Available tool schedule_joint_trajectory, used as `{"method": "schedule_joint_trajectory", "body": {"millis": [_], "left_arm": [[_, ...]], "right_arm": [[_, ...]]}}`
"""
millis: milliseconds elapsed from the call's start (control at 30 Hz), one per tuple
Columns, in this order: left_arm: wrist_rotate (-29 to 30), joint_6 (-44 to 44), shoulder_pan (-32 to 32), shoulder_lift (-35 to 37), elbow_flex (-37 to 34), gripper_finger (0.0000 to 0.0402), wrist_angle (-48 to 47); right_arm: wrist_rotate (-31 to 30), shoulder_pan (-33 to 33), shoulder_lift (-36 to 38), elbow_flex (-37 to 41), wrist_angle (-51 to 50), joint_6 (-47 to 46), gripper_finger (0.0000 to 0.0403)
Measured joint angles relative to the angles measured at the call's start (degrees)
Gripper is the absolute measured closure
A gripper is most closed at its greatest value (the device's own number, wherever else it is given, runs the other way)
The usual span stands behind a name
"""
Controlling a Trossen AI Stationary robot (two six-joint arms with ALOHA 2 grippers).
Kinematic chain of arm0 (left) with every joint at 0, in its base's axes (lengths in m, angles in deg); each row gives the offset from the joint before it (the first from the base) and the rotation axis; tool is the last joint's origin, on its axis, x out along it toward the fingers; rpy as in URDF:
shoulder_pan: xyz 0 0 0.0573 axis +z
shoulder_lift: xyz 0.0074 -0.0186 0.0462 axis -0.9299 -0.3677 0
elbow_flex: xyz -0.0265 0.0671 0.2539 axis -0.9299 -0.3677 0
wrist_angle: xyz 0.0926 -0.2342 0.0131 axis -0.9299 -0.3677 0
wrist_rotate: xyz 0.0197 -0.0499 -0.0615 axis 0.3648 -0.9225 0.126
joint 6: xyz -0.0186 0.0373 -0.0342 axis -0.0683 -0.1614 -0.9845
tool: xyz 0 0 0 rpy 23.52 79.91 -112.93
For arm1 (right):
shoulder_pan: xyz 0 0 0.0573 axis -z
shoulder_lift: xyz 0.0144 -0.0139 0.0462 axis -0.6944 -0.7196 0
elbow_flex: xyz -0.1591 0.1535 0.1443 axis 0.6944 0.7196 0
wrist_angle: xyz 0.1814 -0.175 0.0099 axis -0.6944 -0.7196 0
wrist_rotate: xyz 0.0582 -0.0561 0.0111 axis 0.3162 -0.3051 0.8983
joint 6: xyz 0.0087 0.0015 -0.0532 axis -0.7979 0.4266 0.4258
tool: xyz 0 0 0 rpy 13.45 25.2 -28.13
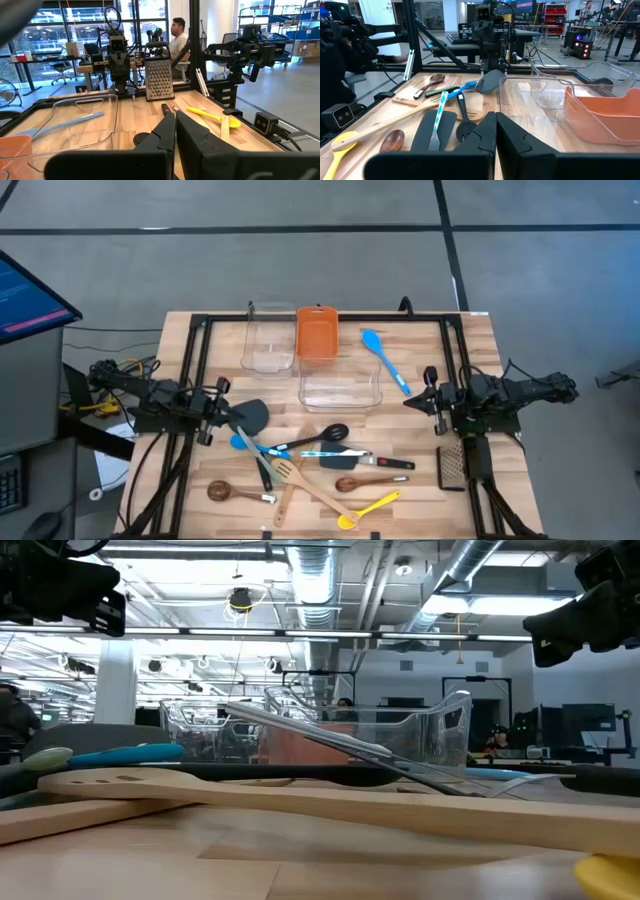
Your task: Pick & Place Kitchen Items
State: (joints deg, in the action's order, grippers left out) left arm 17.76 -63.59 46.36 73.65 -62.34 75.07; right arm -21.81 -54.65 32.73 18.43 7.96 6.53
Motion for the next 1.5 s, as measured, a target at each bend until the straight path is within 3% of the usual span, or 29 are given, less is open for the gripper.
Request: {"method": "schedule_joint_trajectory", "body": {"millis": [1500], "left_arm": [[0.22,0.0,0.0,0.0,-0.02,0.0399,0.94]], "right_arm": [[0.0,0.0,0.0,-0.01,0.0,0.02,0.0403]]}}
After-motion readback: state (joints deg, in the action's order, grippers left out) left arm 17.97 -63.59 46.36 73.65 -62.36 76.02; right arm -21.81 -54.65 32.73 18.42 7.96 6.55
